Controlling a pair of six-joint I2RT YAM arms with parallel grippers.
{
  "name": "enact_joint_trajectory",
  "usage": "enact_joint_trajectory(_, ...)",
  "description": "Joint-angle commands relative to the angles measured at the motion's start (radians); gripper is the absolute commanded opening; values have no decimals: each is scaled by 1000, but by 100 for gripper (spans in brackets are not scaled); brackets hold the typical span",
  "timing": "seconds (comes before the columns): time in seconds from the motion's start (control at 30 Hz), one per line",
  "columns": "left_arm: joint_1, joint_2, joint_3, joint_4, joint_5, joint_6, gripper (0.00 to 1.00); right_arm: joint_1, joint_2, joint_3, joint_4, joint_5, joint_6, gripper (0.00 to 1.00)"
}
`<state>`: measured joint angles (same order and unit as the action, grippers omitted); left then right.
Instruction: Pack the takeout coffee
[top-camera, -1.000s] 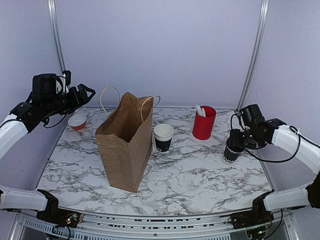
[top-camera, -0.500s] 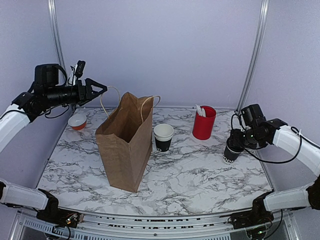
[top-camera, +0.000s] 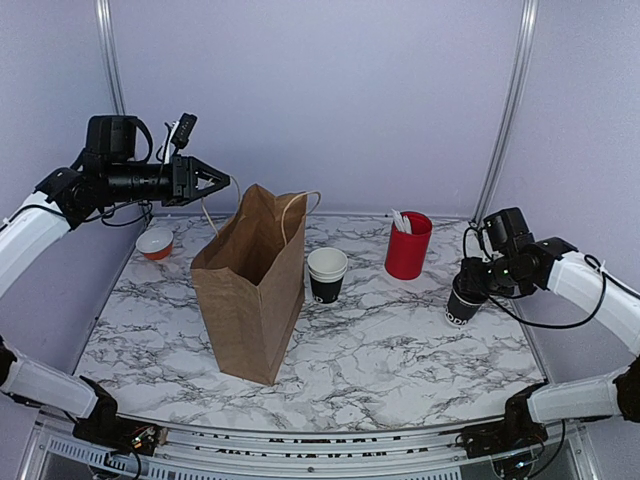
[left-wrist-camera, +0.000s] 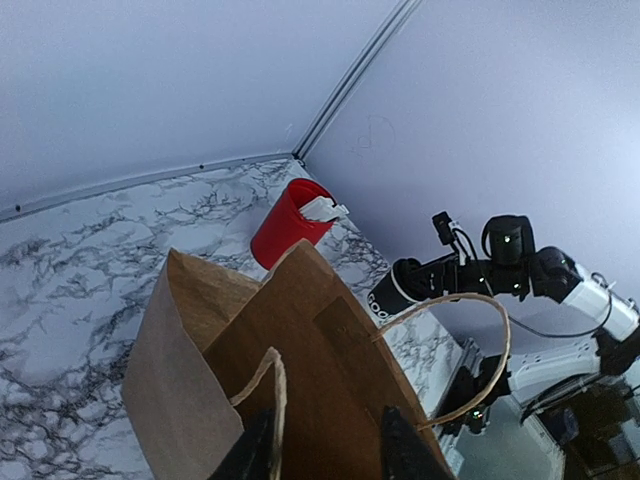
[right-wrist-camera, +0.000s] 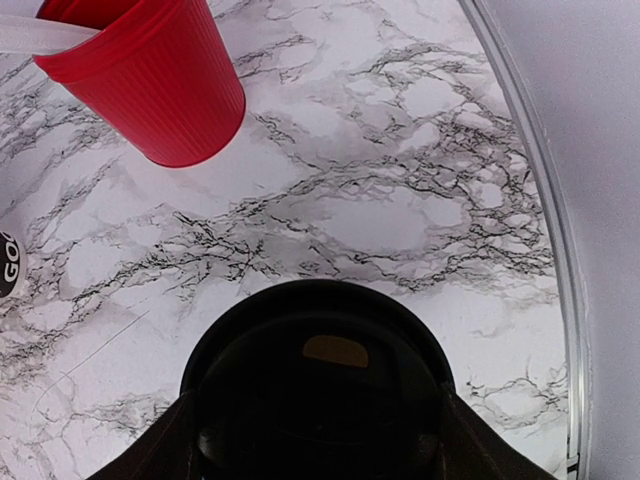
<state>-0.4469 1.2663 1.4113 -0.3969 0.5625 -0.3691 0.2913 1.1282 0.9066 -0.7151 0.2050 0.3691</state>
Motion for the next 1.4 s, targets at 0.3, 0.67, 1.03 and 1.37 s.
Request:
enact_joint_trajectory(0.3, -70, -56, -126, 287, -222, -355, 0, 37, -29, 71, -15, 1, 8, 68)
enact_joint_trajectory(0.67, -284, -171, -280, 583, -683, -598, 0, 104, -5, 136, -20, 11, 23, 68)
enact_joint_trajectory(1.03, -385, -141, -282, 578, -804, -620, 0, 149, 3, 296, -26, -65, 25, 68)
enact_joint_trajectory(1.37, -391, -130, -281, 577, -803, -611, 0, 185, 48, 509, -23, -178, 10, 66)
